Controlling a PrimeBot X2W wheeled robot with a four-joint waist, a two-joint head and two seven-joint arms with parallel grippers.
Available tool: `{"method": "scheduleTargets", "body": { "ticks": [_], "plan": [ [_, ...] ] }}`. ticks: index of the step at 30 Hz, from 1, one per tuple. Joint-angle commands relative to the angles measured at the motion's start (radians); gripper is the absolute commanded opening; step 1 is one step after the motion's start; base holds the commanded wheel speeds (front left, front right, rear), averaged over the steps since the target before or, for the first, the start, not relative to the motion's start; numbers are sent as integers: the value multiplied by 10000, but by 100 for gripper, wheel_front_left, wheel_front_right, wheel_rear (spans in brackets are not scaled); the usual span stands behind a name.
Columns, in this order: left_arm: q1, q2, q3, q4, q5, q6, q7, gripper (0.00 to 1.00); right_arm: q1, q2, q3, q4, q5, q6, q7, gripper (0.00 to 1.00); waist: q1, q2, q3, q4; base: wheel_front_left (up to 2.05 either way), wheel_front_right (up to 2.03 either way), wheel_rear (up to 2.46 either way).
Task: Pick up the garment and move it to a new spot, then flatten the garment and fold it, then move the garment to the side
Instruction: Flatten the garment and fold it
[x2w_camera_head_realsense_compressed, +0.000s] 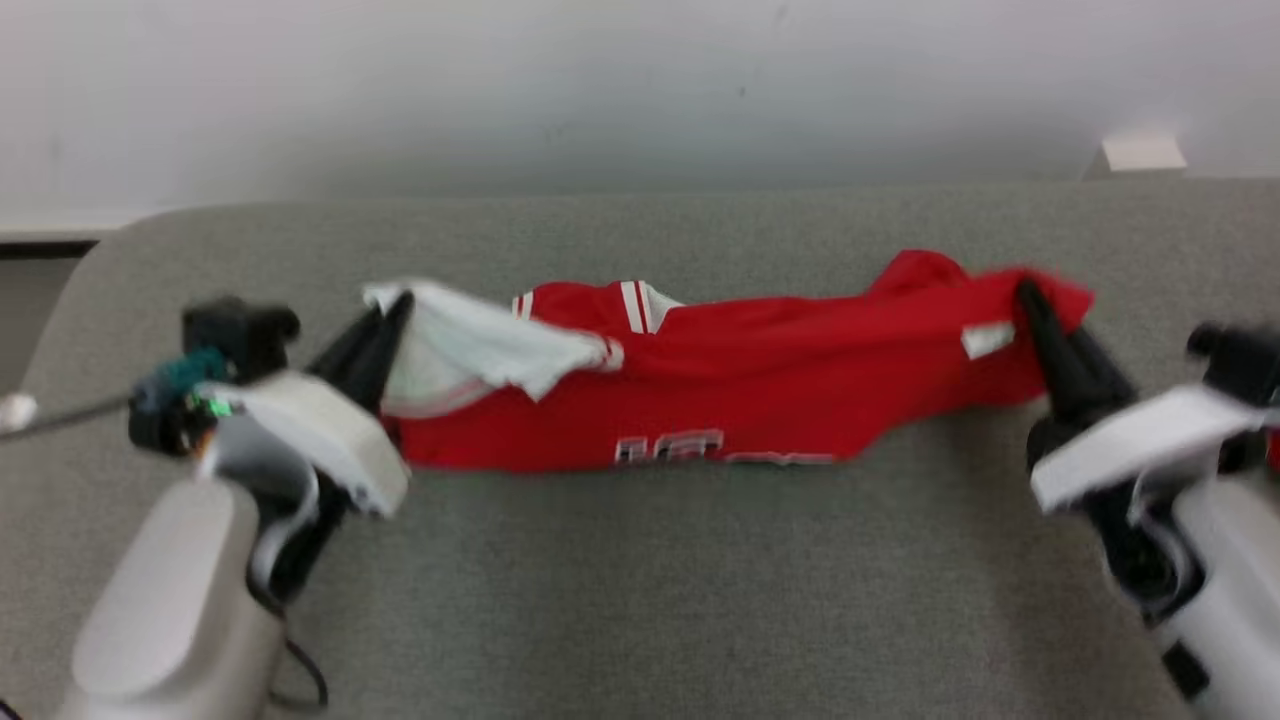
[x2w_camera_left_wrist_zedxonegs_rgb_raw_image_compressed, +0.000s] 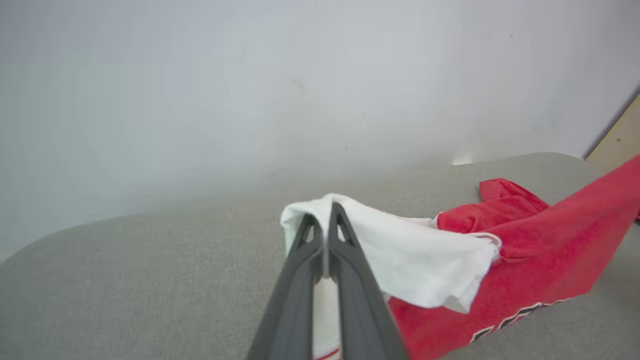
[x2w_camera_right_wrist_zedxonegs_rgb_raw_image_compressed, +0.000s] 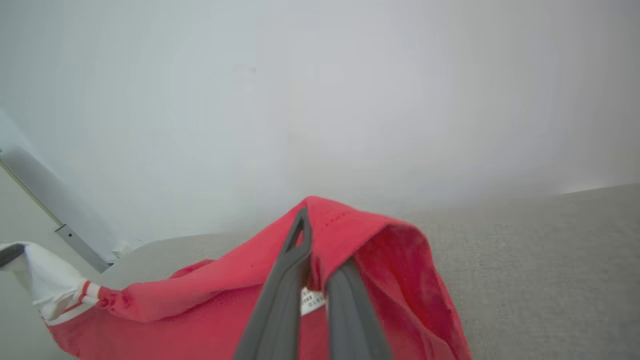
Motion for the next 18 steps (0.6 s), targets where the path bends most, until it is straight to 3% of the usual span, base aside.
{"method": "scheduleTargets", "body": {
  "ticks": [1, 8, 18],
  "plan": [
    [-671, 209, -166, 229, -176, 24, -82, 0, -640, -120, -9, 20, 326, 2, 120, 0, -1, 0, 890, -41, 0, 0, 0],
    [-4677, 1122, -1252, 1930, -176, 23, -542, 0, -4045, -103, -309, 907, 1486, 2, 913, 0, -1, 0, 2308, -56, 0, 0, 0],
    [-9535, 1264, -2170, 4431, 143, 24, -1352, 0, -8504, 110, -517, 2870, 1698, 2, 625, 0, -1, 0, 3547, 0, 0, 0, 0]
  ]
}}
